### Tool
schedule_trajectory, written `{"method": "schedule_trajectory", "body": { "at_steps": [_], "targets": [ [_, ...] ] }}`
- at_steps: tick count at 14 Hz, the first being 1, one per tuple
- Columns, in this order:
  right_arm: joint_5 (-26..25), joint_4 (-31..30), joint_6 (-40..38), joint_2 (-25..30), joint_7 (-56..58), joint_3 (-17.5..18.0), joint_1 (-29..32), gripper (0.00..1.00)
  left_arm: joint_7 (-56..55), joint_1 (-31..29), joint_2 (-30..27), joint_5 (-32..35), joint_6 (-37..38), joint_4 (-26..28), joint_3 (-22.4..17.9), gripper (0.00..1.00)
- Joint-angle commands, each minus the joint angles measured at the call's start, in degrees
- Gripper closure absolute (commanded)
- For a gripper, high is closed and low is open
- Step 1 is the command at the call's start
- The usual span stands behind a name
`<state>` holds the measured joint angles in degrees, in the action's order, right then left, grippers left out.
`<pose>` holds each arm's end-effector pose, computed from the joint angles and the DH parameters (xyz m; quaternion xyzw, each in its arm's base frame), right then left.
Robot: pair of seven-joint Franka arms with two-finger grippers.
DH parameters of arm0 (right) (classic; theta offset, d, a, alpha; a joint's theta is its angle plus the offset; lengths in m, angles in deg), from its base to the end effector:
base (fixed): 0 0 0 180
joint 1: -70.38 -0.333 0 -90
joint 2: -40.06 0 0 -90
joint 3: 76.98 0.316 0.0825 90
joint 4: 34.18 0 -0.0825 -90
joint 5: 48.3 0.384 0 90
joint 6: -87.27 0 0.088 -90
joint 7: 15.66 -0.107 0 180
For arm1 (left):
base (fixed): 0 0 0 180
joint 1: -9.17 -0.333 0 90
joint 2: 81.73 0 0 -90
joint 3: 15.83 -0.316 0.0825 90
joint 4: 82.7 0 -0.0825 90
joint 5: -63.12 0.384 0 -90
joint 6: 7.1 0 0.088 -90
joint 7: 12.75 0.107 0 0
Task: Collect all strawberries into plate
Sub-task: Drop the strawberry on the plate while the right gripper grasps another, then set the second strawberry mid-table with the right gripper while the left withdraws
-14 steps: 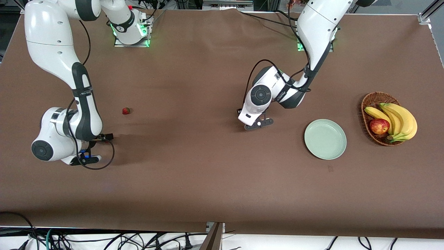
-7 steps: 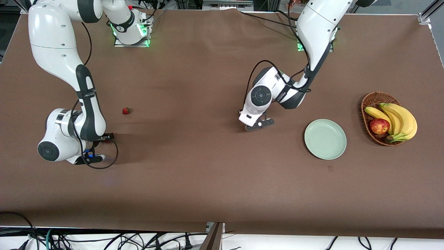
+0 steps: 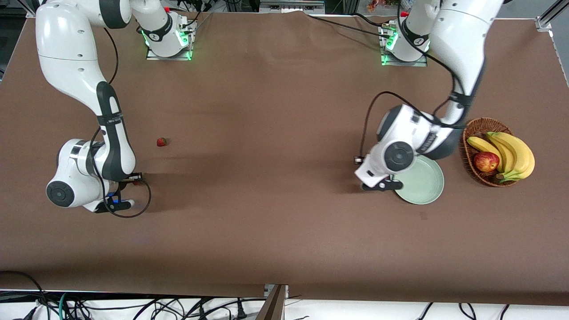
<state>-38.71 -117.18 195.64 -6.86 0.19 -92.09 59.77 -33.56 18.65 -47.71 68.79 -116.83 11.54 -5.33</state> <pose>0.6805 -0.0139 0.1867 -0.9814 -0.0806 0.1743 0.0031 0.6152 -0.2038 0.2514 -0.9878 0.0094 0.1490 0.0453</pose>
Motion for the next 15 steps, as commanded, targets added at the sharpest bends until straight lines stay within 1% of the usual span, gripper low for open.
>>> {"method": "schedule_trajectory", "body": {
  "at_steps": [1, 2, 4, 5, 6, 7, 8, 9, 10, 11, 13, 15],
  "targets": [
    [0.88, 3.02, -2.54, 0.69, -3.86, 3.84, -2.56, 0.99, 13.63, -5.59, -0.09, 1.81, 1.8, -0.81, 0.66, 0.7],
    [0.79, 3.19, -2.37, 0.69, -9.46, 5.43, -3.79, 0.99, 18.99, -7.44, 0.34, 1.81, 1.71, -0.81, 0.75, 0.7],
    [0.88, 4.24, -1.84, 0.69, -19.75, 8.33, -5.64, 0.99, 28.75, -11.57, 1.48, 1.46, 1.1, -0.9, 0.75, 0.65],
    [0.88, 5.03, -1.84, 0.6, -24.32, 10.34, -5.91, 0.99, 34.02, -13.07, 2.88, 0.5, 0.57, -0.99, 0.84, 0.6],
    [0.88, 5.56, -1.75, 0.69, -29.24, 12.89, -6.09, 0.99, 37.04, -14.56, 3.5, -1.34, -0.21, -0.9, 0.84, 0.54],
    [0.88, 6.7, -1.75, 0.69, -33.99, 15.44, -6.18, 0.99, 38.02, -15.45, 3.68, -3.36, -0.31, -0.9, 0.84, 0.11],
    [0.88, 7.58, -1.75, 0.6, -37.78, 17.81, -6.18, 0.99, 38.12, -15.54, 3.69, -4.16, -0.31, -0.81, 0.84, 0.0],
    [0.88, 7.94, -1.32, 0.52, -41.47, 20.62, -6.26, 0.99, 38.03, -15.37, 3.69, -4.26, -0.14, -0.9, 0.84, 0.0],
    [0.88, 7.94, 0.77, 0.43, -45.16, 23.35, -6.53, 0.99, 38.03, -15.28, 3.69, -4.26, -0.05, -0.9, 0.84, 0.0],
    [0.88, 7.85, 4.19, 0.08, -49.9, 25.2, -7.57, 0.99, 38.03, -15.46, 3.6, -4.35, 0.13, -0.9, 0.93, 0.0],
    [0.7, 7.85, 11.39, -1.23, -57.82, 25.48, -12.83, 0.99, 37.86, -15.02, 3.25, -4.35, 0.39, -0.9, 1.19, 0.0],
    [0.7, 7.85, 16.95, -2.38, -62.23, 25.48, -16.71, 0.99, 37.24, -14.41, 2.37, -4.35, 0.83, -0.99, 1.63, 0.0]
  ]
}}
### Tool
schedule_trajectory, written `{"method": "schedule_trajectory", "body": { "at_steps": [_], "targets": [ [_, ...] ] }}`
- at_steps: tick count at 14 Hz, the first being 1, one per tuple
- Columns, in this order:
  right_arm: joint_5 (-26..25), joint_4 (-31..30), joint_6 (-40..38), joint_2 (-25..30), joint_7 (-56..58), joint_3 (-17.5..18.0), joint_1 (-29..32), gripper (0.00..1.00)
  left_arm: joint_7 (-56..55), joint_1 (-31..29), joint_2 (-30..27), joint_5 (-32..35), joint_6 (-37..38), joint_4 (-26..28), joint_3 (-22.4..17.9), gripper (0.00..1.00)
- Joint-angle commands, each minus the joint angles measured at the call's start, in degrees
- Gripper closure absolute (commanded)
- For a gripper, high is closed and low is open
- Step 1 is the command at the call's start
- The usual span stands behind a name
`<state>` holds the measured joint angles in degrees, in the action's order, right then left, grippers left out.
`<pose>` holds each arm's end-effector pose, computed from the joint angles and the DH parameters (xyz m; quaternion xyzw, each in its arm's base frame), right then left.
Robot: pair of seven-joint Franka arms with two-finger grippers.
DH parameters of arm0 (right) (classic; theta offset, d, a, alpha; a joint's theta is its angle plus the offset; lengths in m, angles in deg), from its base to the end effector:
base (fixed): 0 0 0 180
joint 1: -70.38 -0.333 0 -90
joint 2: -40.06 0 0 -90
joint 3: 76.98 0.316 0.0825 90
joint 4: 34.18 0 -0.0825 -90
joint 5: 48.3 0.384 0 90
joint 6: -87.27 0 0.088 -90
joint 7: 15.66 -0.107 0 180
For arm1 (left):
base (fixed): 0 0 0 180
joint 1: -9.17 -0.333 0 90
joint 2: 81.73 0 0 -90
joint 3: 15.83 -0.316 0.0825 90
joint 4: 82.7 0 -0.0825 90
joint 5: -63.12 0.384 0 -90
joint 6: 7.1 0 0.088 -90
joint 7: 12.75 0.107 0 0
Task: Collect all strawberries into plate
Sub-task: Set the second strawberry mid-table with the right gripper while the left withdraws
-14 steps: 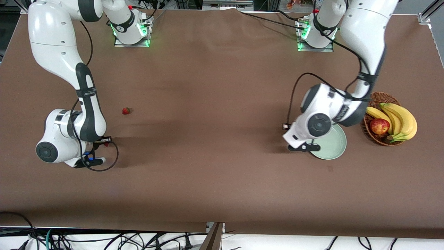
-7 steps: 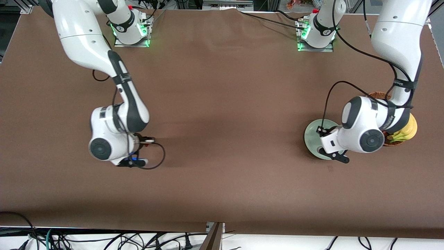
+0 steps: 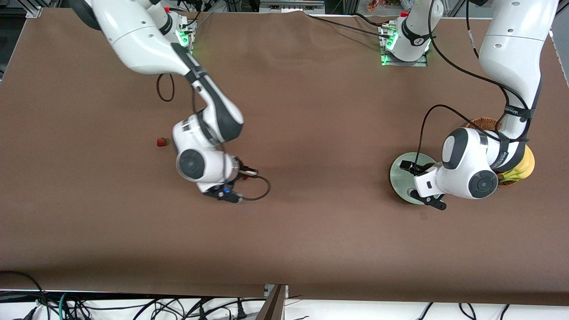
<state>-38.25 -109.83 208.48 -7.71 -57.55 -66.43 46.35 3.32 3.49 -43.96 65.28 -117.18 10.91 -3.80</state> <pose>0.6228 0.4010 0.2402 -0.9801 0.1376 0.0989 0.1031 0.6436 -0.0561 0.2162 0.9641 -0.1909 -0.1726 0.0654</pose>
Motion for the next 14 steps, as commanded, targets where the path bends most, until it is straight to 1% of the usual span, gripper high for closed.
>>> {"method": "schedule_trajectory", "body": {
  "at_steps": [1, 3, 6, 8, 9, 10, 11, 12, 14],
  "targets": [
    [0.15, 0.59, 6.04, -2.15, -6.0, -0.18, -5.39, 0.99, 0.11, 1.19, -1.99, -0.84, 2.23, -0.54, 1.06, 0.0],
    [0.15, 0.5, 13.93, -3.47, -7.76, -0.27, -9.61, 0.99, -1.46, 1.54, -3.05, -0.84, 2.59, -0.71, 2.73, 0.0],
    [-0.11, 0.59, 20.81, -5.84, -13.38, -0.35, -14.18, 0.96, -12.08, 2.07, -3.05, -0.67, 4.52, -2.21, 6.33, 0.0],
    [-0.2, 0.59, 22.66, -6.81, -16.19, -0.53, -16.39, 0.86, -18.76, 3.38, -2.97, -0.76, 4.61, -2.12, 6.96, 0.0],
    [-0.29, 0.59, 23.02, -6.99, -16.82, -0.62, -17.01, 0.77, -21.31, 4.26, -2.88, -0.76, 4.61, -2.03, 6.96, 0.0],
    [-0.37, 0.59, 23.02, -6.9, -16.91, -0.62, -17.01, 0.65, -23.08, 4.61, -2.7, -0.84, 4.7, -1.95, 6.96, 0.0],
    [-0.64, 0.59, 23.02, -6.9, -16.65, -0.71, -17.01, 0.07, -23.71, 4.62, -2.62, -0.76, 4.7, -1.86, 6.96, 0.0],
    [-1.68, 0.59, 22.76, -6.55, -16.3, -1.49, -17.1, 0.0, -23.97, 4.62, -2.44, -0.84, 4.7, -1.77, 6.96, 0.0],
    [-3.01, 0.59, 21.97, -5.24, -15.68, -2.11, -15.96, 0.0, -24.24, 4.71, -2.26, -0.93, 4.61, -1.59, 6.96, 0.0]
  ]
}}
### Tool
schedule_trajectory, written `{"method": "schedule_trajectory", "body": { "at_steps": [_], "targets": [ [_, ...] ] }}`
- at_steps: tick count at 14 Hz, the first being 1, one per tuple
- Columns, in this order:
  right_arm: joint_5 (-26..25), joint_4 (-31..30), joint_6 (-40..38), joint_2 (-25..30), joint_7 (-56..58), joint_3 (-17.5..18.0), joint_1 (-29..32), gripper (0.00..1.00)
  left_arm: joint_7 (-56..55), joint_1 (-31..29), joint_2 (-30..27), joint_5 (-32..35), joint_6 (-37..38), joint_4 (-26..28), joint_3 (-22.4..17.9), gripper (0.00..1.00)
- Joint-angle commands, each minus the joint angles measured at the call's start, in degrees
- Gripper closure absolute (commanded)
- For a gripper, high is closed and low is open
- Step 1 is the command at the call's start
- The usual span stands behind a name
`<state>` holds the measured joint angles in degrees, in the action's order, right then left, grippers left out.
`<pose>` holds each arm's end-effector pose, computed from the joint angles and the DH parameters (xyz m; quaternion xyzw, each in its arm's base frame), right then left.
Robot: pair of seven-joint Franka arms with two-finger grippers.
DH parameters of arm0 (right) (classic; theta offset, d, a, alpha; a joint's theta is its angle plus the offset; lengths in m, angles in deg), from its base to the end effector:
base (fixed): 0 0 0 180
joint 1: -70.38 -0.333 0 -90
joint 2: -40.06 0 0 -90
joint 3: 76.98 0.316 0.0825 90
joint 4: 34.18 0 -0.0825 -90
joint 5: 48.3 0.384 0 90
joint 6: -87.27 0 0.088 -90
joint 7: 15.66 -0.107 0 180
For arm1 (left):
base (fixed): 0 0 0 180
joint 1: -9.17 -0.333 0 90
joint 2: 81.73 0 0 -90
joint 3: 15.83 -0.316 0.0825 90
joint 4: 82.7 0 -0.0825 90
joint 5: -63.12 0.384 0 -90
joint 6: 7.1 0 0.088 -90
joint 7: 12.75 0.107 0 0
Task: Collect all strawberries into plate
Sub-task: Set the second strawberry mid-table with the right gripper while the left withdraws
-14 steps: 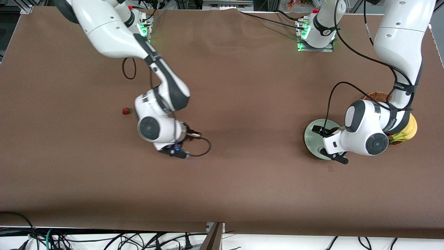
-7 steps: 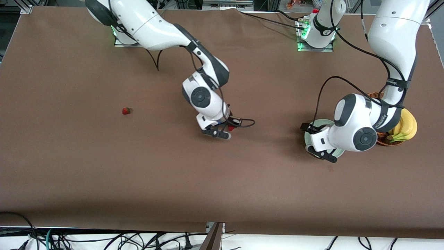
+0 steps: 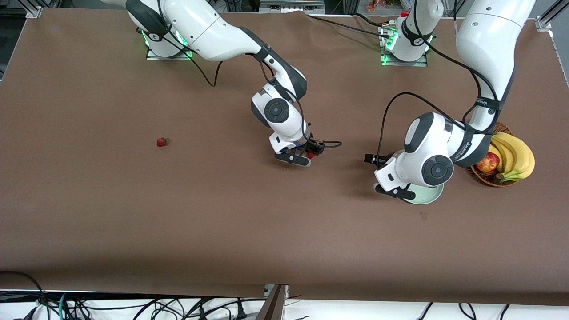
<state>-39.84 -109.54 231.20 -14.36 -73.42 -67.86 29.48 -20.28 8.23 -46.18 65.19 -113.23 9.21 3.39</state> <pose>0.5168 0.5646 0.1908 -0.9728 0.1602 0.0150 0.1666 0.6264 -0.1782 0.2607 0.9784 -0.0874 -0.1823 0.0439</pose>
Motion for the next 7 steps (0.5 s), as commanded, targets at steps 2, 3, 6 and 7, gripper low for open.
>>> {"method": "schedule_trajectory", "body": {
  "at_steps": [2, 3, 6, 7],
  "targets": [
    [-1.25, 0.39, -4.95, 4.22, 1.77, -1.47, 4.41, 0.0, -2.83, 0.84, 0.22, -1.62, 0.49, 0.46, -0.23, 0.0],
    [-0.98, 0.39, -8.37, 6.32, 5.26, -1.39, 7.3, 0.0, -4.93, 1.02, 0.39, -2.85, 0.31, 0.46, -0.23, 0.0],
    [-0.72, 0.39, -22.51, 10.29, 21.06, -1.39, 16.0, 0.0, -12.91, 4.26, 0.92, -5.75, -1.52, 0.55, -0.23, 0.0],
    [-0.63, 0.3, -25.95, 11.26, 26.34, -1.39, 18.73, 0.0, -17.21, 6.19, 1.01, -5.93, -3.01, 0.72, -0.23, 0.0]
  ]
}}
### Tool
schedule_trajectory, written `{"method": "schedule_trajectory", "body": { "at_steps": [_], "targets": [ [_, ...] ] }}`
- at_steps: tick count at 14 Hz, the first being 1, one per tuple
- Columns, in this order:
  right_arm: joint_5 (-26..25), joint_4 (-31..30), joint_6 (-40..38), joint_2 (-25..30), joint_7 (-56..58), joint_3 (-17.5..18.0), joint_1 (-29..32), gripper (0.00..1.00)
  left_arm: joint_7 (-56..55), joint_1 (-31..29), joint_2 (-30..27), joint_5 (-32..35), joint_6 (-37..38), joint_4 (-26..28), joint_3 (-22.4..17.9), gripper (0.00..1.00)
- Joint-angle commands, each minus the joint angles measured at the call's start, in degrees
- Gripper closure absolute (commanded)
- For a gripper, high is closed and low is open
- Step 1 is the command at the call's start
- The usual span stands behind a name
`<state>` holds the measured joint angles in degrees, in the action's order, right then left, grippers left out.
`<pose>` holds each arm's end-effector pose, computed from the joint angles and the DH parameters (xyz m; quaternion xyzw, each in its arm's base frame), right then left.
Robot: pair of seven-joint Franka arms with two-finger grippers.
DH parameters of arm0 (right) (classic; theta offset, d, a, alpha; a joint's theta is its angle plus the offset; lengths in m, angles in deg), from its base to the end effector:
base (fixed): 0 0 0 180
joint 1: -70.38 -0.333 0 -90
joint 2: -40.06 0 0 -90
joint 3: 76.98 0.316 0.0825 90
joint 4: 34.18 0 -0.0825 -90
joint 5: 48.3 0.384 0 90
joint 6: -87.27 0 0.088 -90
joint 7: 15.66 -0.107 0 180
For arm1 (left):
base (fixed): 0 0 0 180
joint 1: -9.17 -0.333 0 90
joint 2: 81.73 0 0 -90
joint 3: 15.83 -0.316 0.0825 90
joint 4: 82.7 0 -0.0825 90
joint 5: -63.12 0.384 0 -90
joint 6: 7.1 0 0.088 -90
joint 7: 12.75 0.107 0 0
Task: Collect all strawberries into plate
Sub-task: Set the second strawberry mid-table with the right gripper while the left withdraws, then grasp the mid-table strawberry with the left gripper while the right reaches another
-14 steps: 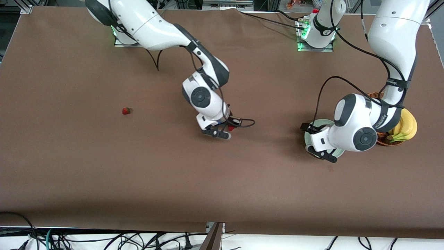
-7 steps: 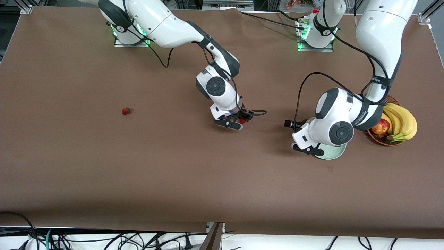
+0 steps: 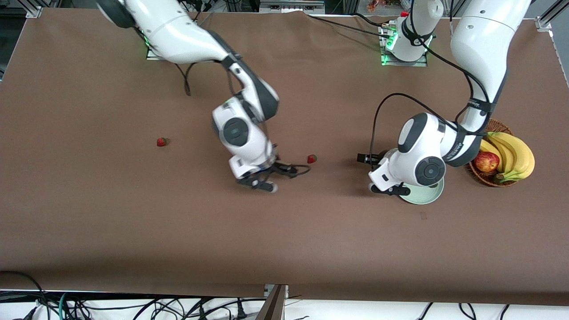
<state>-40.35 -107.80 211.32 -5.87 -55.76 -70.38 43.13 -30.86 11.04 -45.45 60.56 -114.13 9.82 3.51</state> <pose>0.6367 0.4072 0.2796 -0.9882 0.1094 0.0270 0.1041 0.6124 -0.2160 0.2507 0.9775 -0.0034 -0.2028 0.0572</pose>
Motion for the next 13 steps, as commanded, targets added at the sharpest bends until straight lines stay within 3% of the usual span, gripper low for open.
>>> {"method": "schedule_trajectory", "body": {
  "at_steps": [1, 4, 8, 10, 13],
  "targets": [
    [-0.12, -1.52, -9.58, 3.38, 12.64, 1.14, 7.98, 0.0, -11.46, 5.49, 1.15, -1.31, -3.95, 0.12, -0.35, 0.0],
    [-1.25, -2.31, -18.03, 3.83, 20.13, 1.05, 15.28, 0.0, -27.71, 11.64, 2.47, -1.31, -13.34, 1.61, -0.44, 0.0],
    [-6.17, -10.46, -22.89, 7.42, 29.09, -0.61, 23.29, 0.0, -39.35, 15.44, 3.01, -0.52, -31.0, 9.24, -0.52, 0.0],
    [-6.45, -16.26, -22.45, 9.53, 31.48, -2.72, 24.7, 0.0, -41.73, 16.57, 3.27, -0.43, -34.2, 10.31, -0.52, 0.0],
    [-6.45, -22.86, -21.75, 12.34, 31.49, -2.82, 26.72, 0.0, -43.06, 16.93, 3.71, -0.43, -35.17, 10.4, -0.61, 0.0]
  ]
}}
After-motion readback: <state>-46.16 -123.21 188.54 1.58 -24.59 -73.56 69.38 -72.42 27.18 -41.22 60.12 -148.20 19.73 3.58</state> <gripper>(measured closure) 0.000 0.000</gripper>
